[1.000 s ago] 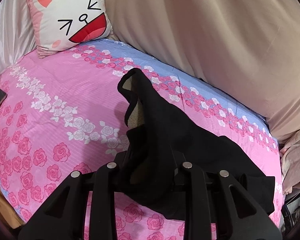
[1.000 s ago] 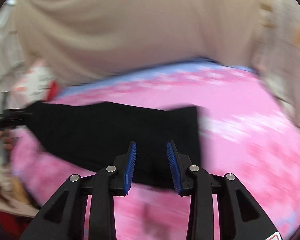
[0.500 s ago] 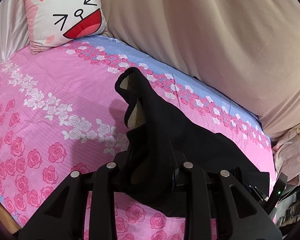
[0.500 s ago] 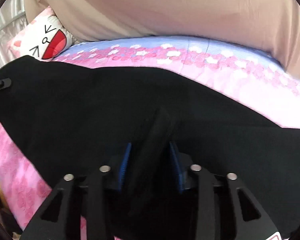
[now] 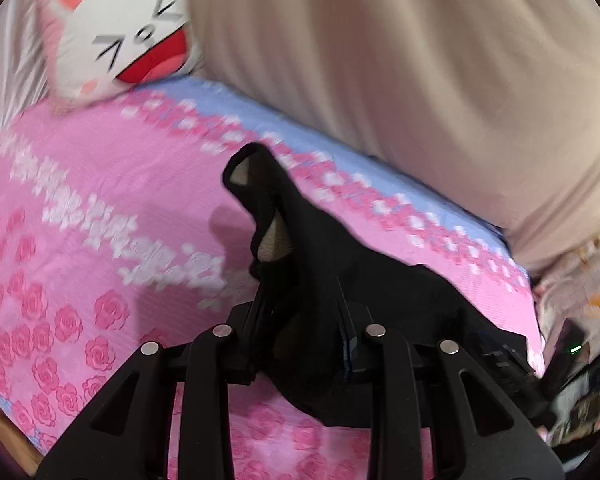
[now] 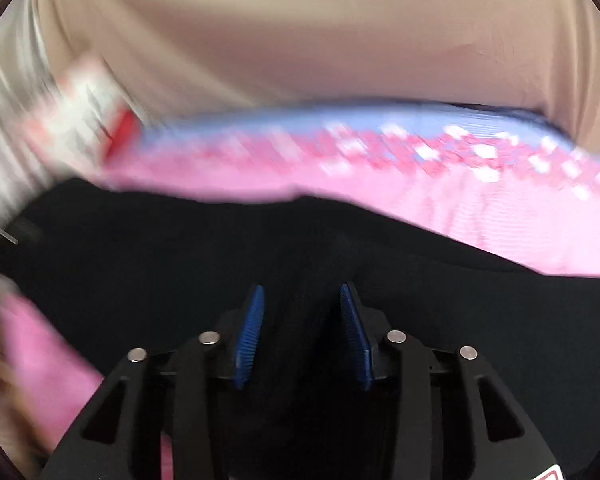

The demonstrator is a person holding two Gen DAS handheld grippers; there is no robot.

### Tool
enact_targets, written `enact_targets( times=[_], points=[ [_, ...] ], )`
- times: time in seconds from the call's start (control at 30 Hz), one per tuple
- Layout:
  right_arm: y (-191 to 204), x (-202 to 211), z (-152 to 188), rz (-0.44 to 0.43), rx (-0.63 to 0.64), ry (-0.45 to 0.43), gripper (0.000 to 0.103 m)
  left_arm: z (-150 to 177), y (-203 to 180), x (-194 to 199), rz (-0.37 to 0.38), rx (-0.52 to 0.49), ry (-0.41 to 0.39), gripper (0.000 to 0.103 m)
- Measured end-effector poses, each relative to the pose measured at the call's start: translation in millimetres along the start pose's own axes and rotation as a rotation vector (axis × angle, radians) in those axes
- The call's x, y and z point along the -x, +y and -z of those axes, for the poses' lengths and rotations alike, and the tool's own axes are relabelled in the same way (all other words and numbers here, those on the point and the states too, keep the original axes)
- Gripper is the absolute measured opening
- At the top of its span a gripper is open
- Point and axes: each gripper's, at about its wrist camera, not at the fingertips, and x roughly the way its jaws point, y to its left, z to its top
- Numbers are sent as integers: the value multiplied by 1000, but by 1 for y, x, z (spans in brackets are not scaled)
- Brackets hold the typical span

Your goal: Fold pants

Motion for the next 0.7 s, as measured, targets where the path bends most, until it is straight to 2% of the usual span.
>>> enact_targets(
  times=[0.03,0.07,0.1,0.2,0.23,0.3,0.4,0.47,0.5,0.53,0.6,0.7],
  points=[
    [-12,22,-3,-29,-36,-37,55,-1,-9,5,11,-27,-12,27],
    [-23,39,-2,-12,-53,-71,58,-3,-26,14,35,-70,-40,27],
    [-36,54,-1,23,-69,-102,59,-4,-39,20,56,-102,-58,26],
    [-80,97,9,142,-145,-166,60,-1,-114,39,201,-267,-115,25],
    [-98,111,15,168,-186,-187,60,3,-133,40,226,-302,-119,25],
    [-117,125,26,196,-241,-210,60,13,-181,33,291,-396,-98,28],
    [-142,139,44,213,-299,-206,60,22,-210,22,344,-411,-47,30],
    [-145,143,57,211,-301,-192,63,20,-202,15,290,-369,-40,53],
    [-148,147,61,215,-298,-188,65,19,-194,13,254,-341,-46,75],
    [-149,147,65,219,-295,-182,67,16,-174,11,168,-278,-69,86],
    [-157,156,73,214,-304,-180,67,15,-139,11,30,-206,-99,86],
    [-159,153,77,193,-307,-155,67,21,-95,13,-104,-165,-101,86]
  ],
)
